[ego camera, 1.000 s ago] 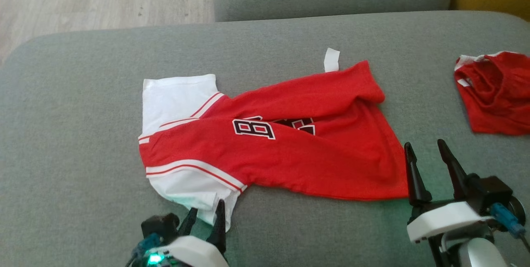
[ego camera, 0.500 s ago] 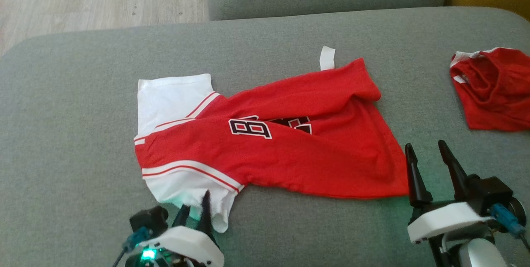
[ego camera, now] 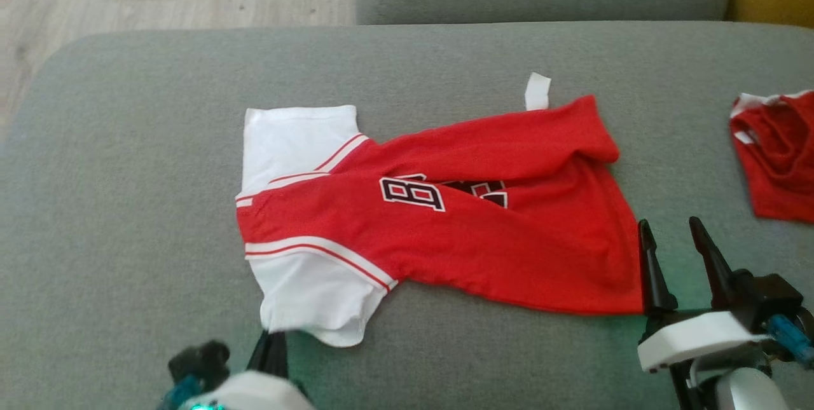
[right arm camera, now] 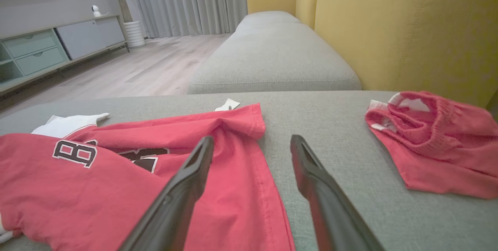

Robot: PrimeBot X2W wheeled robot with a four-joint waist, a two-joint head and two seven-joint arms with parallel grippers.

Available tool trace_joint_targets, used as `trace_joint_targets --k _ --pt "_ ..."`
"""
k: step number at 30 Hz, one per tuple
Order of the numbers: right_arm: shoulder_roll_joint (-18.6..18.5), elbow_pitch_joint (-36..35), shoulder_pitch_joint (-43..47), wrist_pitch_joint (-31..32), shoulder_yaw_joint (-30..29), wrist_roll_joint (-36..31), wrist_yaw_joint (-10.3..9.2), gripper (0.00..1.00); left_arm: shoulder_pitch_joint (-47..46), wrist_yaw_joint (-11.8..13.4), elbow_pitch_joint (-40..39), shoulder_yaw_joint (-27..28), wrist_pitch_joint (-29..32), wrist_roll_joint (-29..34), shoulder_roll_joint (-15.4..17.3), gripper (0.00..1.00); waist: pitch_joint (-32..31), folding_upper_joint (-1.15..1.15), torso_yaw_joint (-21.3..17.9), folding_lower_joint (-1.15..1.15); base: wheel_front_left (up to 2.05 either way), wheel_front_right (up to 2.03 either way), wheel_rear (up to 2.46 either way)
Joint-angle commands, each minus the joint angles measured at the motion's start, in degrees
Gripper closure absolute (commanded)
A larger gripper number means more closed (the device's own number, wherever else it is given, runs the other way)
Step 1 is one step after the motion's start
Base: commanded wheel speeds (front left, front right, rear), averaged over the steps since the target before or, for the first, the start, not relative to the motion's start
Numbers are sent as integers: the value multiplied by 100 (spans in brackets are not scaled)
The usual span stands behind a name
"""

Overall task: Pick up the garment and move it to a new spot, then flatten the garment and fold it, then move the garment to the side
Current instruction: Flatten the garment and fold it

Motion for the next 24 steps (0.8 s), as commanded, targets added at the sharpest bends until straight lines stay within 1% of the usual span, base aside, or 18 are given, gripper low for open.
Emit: trace_joint_targets --k 1,5,6,7,8,9,16,24 --pt "-30 -163 -249 -69 103 -4 -4 0 -28 27 -199 223 -17 -33 93 100 15 0 51 0 0 0 0" --pt "-30 -126 -271 -88 65 -3 -4 0 208 92 -375 217 55 -88 157 100 15 0 164 0 0 0 0" --pt "-30 -118 -279 -87 68 1 -4 0 235 110 -384 222 53 -89 167 89 9 0 179 0 0 0 0" --pt "-30 -109 -287 -86 74 4 -4 0 251 134 -378 220 47 -69 188 57 5 0 189 0 0 0 0" --pt "-30 -100 -296 -86 80 5 -4 0 260 146 -365 213 44 -46 211 4 -1 0 198 0 0 0 0" --pt "-30 -91 -304 -89 83 8 -4 0 269 166 -342 221 32 -30 234 0 -9 0 204 0 0 0 0" --pt "-30 -25 -314 -133 74 25 -4 0 304 281 -215 464 -226 49 487 0 -109 0 170 0 0 0 0" --pt "-30 -29 -248 -177 54 19 -4 0 47 183 -497 558 -514 153 584 0 -323 0 108 0 0 0 0"
